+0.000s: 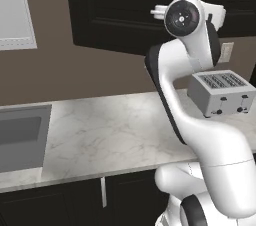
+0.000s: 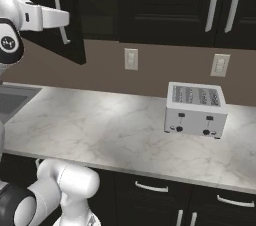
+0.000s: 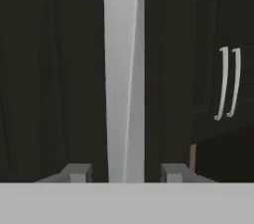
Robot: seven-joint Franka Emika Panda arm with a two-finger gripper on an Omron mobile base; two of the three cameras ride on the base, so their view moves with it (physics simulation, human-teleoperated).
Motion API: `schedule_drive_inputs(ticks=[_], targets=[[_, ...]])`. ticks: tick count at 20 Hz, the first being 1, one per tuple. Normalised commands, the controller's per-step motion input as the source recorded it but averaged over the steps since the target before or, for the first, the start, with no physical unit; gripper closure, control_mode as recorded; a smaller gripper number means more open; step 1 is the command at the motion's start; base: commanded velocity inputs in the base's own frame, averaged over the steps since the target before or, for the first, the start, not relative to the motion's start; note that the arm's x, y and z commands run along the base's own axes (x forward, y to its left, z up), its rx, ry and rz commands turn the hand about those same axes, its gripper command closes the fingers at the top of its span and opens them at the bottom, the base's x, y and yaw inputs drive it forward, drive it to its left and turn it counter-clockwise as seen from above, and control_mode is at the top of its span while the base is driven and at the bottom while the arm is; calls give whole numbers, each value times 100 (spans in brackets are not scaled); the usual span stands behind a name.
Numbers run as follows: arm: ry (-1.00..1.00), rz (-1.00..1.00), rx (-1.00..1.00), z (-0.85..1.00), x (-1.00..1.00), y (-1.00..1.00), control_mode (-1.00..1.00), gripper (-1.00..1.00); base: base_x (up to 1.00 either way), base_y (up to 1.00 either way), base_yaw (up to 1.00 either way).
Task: Open the cabinet and move the ladle to the pot. Then close the cabinet.
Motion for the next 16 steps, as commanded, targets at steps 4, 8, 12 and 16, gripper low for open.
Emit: schedule_drive_inputs(ticks=[4, 8, 12, 16], targets=[[0, 0, 0, 0, 0, 0, -100, -100, 0, 0, 0], [0, 0, 0, 0, -38, 0, -100, -100, 0, 0, 0], [0, 0, 0, 0, -51, 0, -100, -100, 0, 0, 0], [0, 0, 0, -1, -39, 1, -100, -100, 0, 0, 0]])
